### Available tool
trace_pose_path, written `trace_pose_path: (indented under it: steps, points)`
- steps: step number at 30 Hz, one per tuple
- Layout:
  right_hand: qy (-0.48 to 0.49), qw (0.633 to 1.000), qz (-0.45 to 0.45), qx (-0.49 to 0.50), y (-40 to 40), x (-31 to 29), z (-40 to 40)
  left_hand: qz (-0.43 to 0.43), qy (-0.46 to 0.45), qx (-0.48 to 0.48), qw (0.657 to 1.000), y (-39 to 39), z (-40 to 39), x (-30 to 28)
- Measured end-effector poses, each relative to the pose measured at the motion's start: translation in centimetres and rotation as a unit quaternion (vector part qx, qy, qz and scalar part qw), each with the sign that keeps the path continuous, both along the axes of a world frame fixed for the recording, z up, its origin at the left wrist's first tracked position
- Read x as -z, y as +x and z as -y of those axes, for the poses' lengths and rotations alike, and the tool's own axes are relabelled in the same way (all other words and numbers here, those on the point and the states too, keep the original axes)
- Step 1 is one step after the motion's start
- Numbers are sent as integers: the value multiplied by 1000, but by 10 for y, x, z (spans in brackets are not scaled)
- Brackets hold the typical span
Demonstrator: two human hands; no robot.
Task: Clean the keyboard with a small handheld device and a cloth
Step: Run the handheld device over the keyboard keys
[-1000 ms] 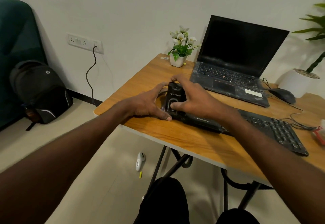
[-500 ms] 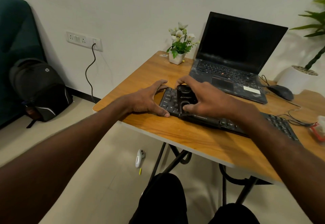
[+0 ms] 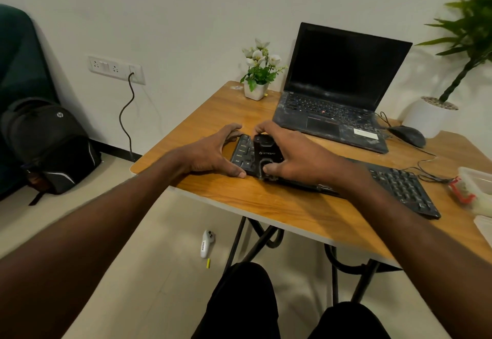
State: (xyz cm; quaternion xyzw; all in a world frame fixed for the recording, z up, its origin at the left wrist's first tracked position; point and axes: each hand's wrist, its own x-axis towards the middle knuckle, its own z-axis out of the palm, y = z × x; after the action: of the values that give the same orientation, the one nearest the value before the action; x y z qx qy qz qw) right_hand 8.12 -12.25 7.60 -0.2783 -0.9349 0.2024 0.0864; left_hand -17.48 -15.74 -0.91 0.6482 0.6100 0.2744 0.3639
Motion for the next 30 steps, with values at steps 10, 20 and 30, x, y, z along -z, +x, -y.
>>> trace_pose_path:
  steps: [10,20,30]
  points:
    - [-61,977,-185,89,-9,7,-13,-69,-22,-37,997,7,-5,0]
    - [-33,999,18,26,11,-13,-34,-85,21,-54,995,7,-4,3]
    - [-24,998,-38,53,7,3,-38,-69,21,-53,996,10,1,0]
